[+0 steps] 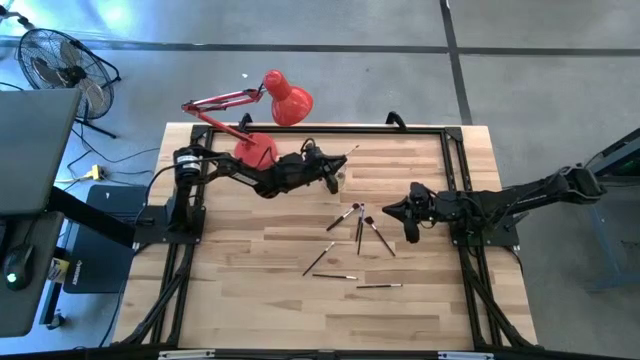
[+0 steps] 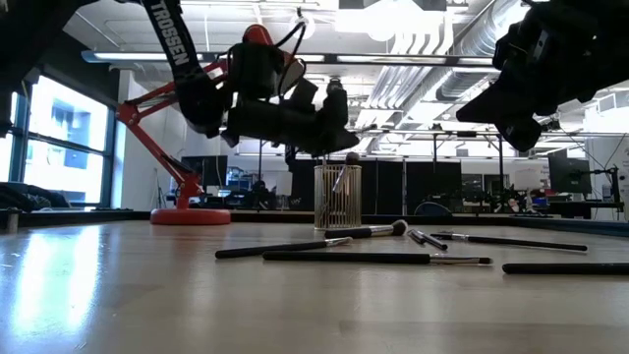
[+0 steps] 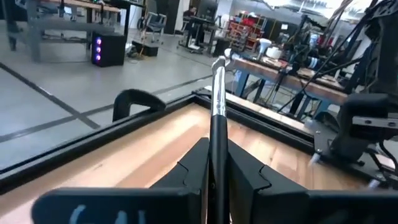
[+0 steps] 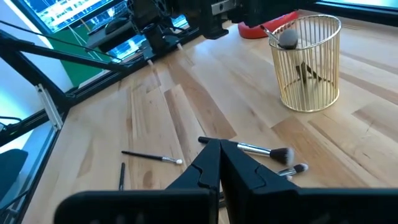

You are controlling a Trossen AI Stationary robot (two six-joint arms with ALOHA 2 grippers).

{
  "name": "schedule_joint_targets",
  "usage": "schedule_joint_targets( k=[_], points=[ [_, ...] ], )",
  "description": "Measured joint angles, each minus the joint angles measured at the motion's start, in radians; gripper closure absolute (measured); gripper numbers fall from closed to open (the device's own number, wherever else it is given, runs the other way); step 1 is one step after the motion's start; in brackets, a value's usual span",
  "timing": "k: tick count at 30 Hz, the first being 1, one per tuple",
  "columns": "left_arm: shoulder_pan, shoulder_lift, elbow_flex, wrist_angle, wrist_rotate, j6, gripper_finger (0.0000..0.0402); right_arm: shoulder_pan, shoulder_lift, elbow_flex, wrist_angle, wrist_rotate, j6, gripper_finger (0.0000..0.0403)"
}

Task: Put items in baskets/containers
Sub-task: Put the makeup brush into the wire bin

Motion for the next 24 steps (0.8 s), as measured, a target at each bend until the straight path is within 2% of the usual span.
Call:
schedule_joint_targets(
  k=[9,15,24],
  points=[
    [0.0,0.0,0.0,-0.017,0.0,0.019,0.0363,-0.002,0.0,0.0,0.0,-0.004,0.0,0.0401],
    [0.0,0.0,0.003,0.028,0.038,0.018,0.0389,-0.002,0.0,0.0,0.001,0.003,-0.001,0.0401],
    [-0.002,0.0,0.005,0.23,0.118,-0.016,0.0389,-0.032,0.001,0.0,0.086,0.21,-0.006,0.0384]
  ],
)
